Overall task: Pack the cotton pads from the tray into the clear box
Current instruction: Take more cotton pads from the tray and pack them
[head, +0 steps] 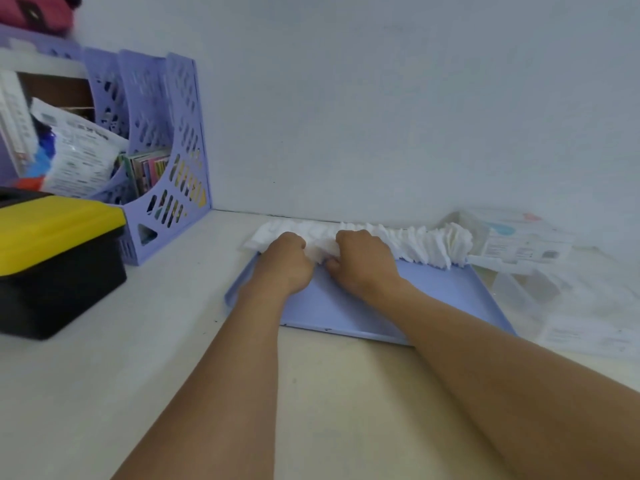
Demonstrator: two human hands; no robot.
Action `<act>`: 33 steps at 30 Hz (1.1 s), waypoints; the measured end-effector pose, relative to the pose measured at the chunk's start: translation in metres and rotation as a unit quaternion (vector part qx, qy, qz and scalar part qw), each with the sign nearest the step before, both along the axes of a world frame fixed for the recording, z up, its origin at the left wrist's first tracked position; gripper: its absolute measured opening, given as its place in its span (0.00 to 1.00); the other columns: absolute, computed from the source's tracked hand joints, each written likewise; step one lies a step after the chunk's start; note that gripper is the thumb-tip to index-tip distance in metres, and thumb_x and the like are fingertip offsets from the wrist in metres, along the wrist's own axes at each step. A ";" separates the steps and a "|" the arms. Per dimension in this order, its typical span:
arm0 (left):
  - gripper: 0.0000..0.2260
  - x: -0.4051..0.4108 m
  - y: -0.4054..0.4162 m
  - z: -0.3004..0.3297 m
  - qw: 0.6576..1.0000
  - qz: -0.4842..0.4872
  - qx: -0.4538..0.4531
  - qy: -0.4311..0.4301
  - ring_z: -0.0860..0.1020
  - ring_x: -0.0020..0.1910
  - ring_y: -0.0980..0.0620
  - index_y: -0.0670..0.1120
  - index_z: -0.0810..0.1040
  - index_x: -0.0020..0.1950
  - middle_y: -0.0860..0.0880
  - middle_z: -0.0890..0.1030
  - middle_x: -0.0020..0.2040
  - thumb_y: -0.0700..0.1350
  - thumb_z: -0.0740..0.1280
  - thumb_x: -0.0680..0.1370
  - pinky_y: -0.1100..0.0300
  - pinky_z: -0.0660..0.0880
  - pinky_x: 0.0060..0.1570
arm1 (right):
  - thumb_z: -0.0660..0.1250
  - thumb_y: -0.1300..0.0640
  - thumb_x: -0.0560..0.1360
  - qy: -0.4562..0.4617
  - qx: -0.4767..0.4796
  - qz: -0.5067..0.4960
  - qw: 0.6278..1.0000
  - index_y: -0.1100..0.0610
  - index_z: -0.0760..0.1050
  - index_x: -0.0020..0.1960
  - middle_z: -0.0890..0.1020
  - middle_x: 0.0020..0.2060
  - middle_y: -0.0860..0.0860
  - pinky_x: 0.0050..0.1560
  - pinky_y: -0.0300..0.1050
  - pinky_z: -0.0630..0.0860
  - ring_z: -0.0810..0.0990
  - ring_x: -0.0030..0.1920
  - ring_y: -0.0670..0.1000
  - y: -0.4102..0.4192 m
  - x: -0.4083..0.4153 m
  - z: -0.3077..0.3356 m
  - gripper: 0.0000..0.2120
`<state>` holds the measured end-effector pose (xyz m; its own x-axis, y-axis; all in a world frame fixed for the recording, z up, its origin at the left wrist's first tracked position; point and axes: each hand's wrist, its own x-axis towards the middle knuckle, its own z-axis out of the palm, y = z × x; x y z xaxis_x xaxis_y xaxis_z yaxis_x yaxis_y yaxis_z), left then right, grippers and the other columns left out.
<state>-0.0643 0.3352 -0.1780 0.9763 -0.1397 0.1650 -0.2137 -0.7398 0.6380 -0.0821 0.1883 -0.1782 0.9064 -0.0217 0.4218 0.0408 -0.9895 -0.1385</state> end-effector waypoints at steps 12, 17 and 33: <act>0.14 -0.067 -0.081 0.039 0.815 -0.211 -0.490 0.224 0.86 0.51 0.44 0.45 0.79 0.61 0.44 0.86 0.55 0.52 0.67 0.81 0.48 0.83 0.47 | 0.70 0.64 0.78 0.086 0.635 0.157 0.752 0.60 0.79 0.57 0.85 0.44 0.55 0.37 0.40 0.79 0.84 0.40 0.51 -0.083 -0.109 0.052 0.08; 0.12 -0.083 -0.098 0.030 0.783 -0.238 -0.520 0.245 0.84 0.55 0.43 0.41 0.77 0.65 0.39 0.83 0.60 0.43 0.62 0.84 0.50 0.83 0.48 | 0.77 0.49 0.73 -0.028 0.468 0.061 0.881 0.47 0.78 0.60 0.83 0.51 0.48 0.43 0.39 0.79 0.84 0.45 0.48 -0.113 -0.124 0.045 0.18; 0.24 -0.084 -0.106 0.029 0.752 -0.276 -0.515 0.307 0.79 0.64 0.37 0.41 0.74 0.69 0.37 0.78 0.67 0.23 0.58 0.77 0.48 0.82 0.54 | 0.72 0.65 0.77 -0.049 0.602 0.104 0.790 0.67 0.80 0.51 0.84 0.39 0.57 0.42 0.43 0.83 0.84 0.40 0.53 -0.138 -0.118 0.048 0.06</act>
<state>-0.1486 0.2291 -0.1485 0.7533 -0.6576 0.0055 0.2611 0.3068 0.9152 -0.2004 0.0501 -0.1298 0.9072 -0.3165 0.2772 0.2541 -0.1129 -0.9606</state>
